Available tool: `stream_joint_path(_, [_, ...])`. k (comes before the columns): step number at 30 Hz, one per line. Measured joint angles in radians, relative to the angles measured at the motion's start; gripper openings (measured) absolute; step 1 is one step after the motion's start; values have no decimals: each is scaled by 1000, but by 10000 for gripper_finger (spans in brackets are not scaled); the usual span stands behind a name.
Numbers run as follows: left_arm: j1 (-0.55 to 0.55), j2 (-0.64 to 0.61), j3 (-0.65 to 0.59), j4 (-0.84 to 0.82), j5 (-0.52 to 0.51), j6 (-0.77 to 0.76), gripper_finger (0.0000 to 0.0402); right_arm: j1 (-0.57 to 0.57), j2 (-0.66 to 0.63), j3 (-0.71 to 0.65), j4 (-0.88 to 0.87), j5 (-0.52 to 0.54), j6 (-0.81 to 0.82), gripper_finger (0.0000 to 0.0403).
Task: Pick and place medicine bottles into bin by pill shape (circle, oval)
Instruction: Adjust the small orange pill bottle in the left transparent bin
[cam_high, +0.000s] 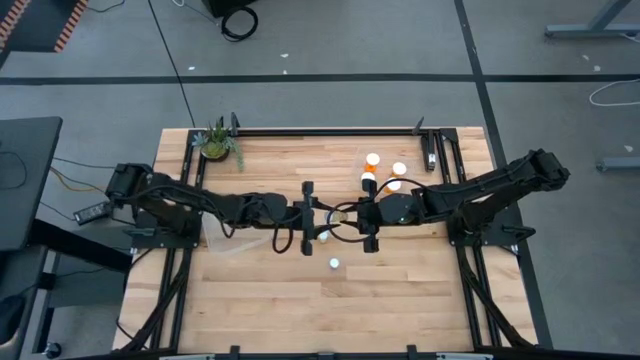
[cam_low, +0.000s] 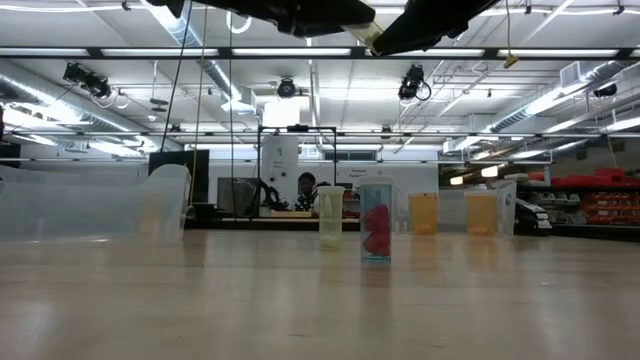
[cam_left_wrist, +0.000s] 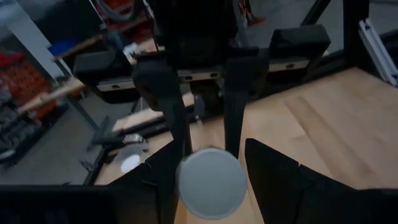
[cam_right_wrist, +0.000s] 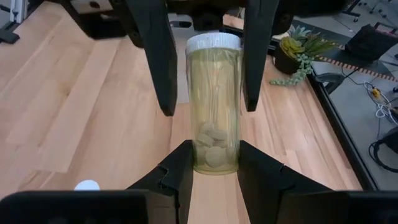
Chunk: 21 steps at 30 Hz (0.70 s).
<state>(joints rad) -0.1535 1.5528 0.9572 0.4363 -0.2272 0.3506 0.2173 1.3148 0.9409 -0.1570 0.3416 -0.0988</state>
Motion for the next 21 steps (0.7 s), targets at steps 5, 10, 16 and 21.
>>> stream_joint_path(5, [0,1,91,-195,-1,-51,165,0,0,0,-5,0,2,120])
stream_joint_path(10, [0,1,111,-245,-1,-53,148,1,0,0,-8,-3,4,120])
stream_joint_path(16, [0,1,112,-266,-1,-53,124,1,1,0,-13,-8,-1,120])
stream_joint_path(21, [0,1,113,-269,-1,-52,120,1,1,0,-12,-10,-1,120])
